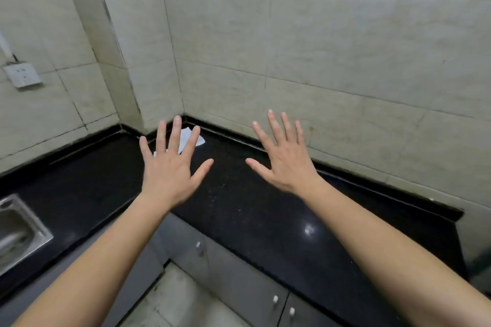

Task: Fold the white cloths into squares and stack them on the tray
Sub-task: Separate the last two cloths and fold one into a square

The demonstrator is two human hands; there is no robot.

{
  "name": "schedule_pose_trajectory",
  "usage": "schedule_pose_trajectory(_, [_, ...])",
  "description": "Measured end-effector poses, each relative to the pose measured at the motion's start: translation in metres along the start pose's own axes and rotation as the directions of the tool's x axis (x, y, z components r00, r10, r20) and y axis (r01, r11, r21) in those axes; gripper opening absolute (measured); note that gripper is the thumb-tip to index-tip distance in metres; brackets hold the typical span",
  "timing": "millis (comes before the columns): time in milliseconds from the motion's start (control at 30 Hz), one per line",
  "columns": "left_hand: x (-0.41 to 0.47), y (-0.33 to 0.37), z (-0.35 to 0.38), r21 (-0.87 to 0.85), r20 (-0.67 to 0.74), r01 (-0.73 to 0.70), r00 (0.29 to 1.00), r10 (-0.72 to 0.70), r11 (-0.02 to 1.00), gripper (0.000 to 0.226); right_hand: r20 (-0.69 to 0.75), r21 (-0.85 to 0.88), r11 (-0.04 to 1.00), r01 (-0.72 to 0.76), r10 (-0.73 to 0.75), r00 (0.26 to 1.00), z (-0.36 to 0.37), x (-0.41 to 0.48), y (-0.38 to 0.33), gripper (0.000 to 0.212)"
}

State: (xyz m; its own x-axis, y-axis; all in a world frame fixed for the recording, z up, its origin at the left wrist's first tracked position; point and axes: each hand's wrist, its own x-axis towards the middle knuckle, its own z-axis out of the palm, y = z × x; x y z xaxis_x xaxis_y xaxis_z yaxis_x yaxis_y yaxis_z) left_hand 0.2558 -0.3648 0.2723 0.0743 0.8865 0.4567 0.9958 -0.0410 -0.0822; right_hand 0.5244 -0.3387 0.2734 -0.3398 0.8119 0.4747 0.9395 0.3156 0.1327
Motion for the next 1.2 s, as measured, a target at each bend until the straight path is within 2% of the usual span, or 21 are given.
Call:
schedule_pose_trajectory(267, [0.006,-0.061,0.059,0.024,0.124,0.076,0.989,-0.078,0.997,0.083,0.085,0.054,0.995,0.082,-0.087,0.993,0.072,0.049,-0.047,0.081])
schedule_pose_trajectory(633, [0.112,-0.162,0.111,0.214,0.210,0.151,0.958,-0.196,0.965,0.084,0.112,0.180,0.975,0.131,-0.153,0.982,0.167,0.208,-0.087,0.086])
schedule_pose_trajectory(900, [0.143,-0.231,0.182,0.170,0.342,0.225,0.899,-0.272,0.959,0.082,0.256,0.215,0.964,0.156,-0.210,0.944,0.242,0.277,-0.136,0.088])
schedule_pose_trajectory(1000, [0.161,-0.260,0.212,0.154,0.383,0.233,0.882,-0.275,0.960,0.081,0.292,0.205,0.969,0.138,-0.195,0.936,0.263,0.299,-0.153,0.088])
schedule_pose_trajectory(1200, [0.208,-0.329,0.284,0.010,0.500,0.225,0.843,-0.200,0.974,0.078,0.401,0.132,0.991,0.033,-0.084,0.912,0.311,0.348,-0.193,0.089])
